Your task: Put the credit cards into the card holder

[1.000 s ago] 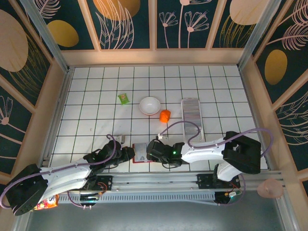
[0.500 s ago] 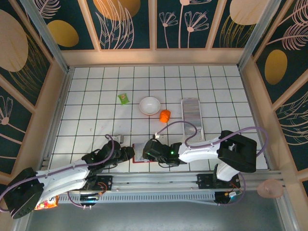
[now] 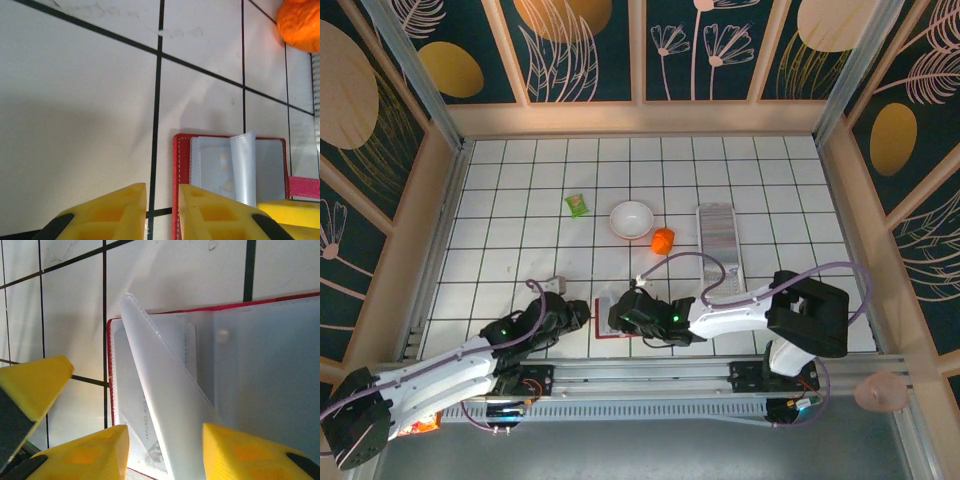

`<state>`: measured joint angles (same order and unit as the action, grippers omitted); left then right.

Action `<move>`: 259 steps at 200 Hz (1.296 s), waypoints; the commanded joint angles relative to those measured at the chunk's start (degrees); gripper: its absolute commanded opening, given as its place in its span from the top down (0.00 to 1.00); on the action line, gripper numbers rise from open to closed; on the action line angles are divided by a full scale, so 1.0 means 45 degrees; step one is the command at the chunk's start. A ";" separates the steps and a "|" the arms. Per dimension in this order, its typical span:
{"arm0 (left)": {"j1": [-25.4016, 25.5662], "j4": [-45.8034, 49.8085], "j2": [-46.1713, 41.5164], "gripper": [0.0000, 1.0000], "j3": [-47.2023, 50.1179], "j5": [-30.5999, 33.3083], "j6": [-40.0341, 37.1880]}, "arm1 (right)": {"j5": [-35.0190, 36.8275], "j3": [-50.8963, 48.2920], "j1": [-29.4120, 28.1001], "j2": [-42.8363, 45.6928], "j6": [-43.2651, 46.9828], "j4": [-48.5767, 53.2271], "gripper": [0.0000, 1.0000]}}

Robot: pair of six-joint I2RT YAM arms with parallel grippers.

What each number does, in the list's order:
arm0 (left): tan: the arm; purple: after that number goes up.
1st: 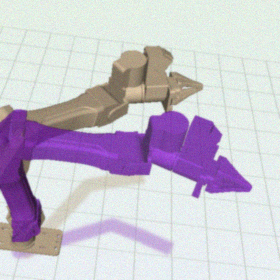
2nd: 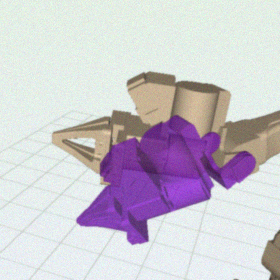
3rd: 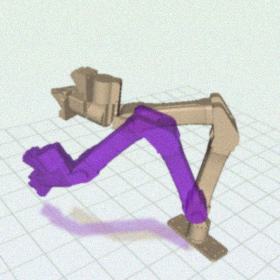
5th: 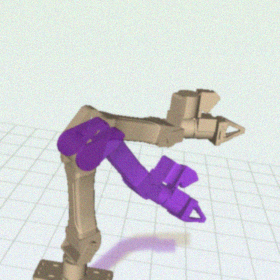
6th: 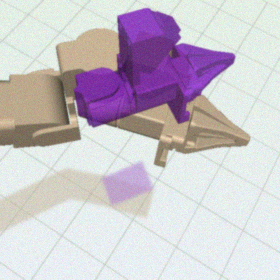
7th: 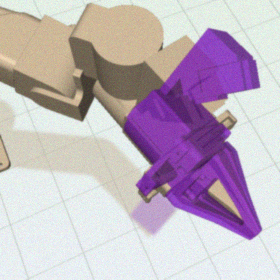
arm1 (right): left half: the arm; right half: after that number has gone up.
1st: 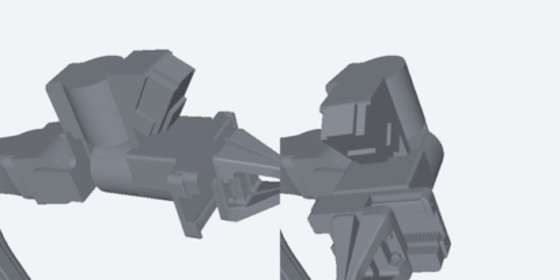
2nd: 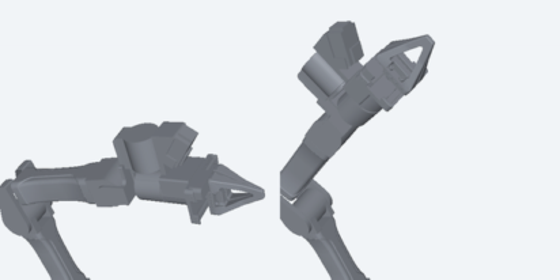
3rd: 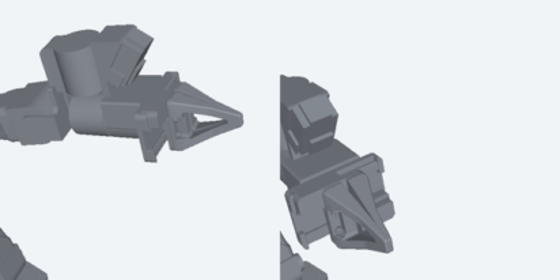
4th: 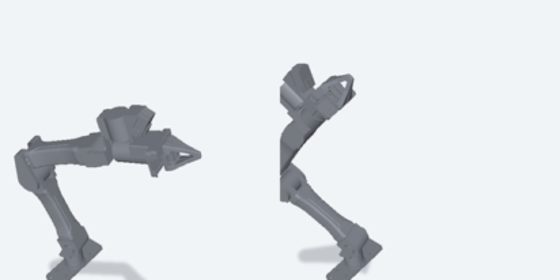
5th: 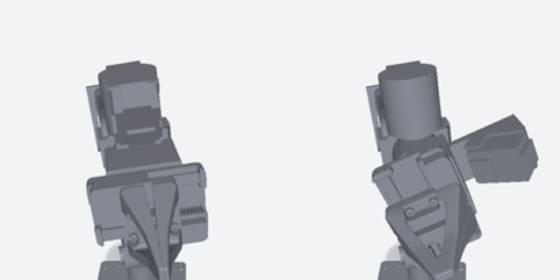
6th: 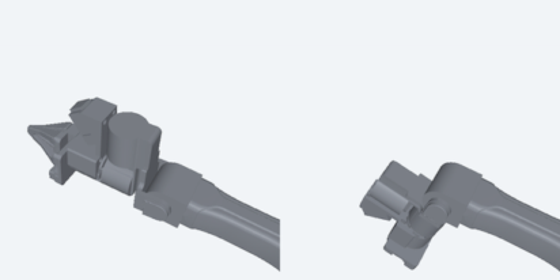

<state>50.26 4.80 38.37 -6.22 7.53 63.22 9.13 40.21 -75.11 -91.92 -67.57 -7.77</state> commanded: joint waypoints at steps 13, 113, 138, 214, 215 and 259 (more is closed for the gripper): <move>0.0003 0.1781 -0.0820 0.76 -0.0276 0.1480 0.0561 | -0.0329 0.0224 -0.0145 -0.0323 0.0305 -0.1282 0.59; 0.0003 0.1927 -0.0641 0.66 -0.0395 0.2273 0.0609 | -0.0353 0.0528 -0.0458 -0.0570 0.1005 -0.3965 0.59; -0.0004 0.1484 -0.0363 0.62 -0.0258 0.2035 0.0601 | -0.0197 0.0539 -0.0455 -0.0251 0.1444 -0.4428 0.59; 0.0003 -0.0509 0.1146 0.64 -0.0387 0.0298 -0.0268 | 0.2208 0.0587 -0.0559 0.1405 0.0238 0.0502 0.56; 0.0003 -0.0543 0.1183 0.64 -0.0382 0.0250 -0.0293 | 0.2219 0.0572 -0.0566 0.1423 0.0185 0.0567 0.56; 0.0002 -0.1195 0.2092 0.64 -0.0347 -0.0725 -0.0651 | 0.2229 -0.0843 -0.0847 0.2084 -0.1664 0.2051 0.53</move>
<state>50.26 2.59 46.52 -7.49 8.25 62.17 16.56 39.92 -78.04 -84.05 -69.30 -5.58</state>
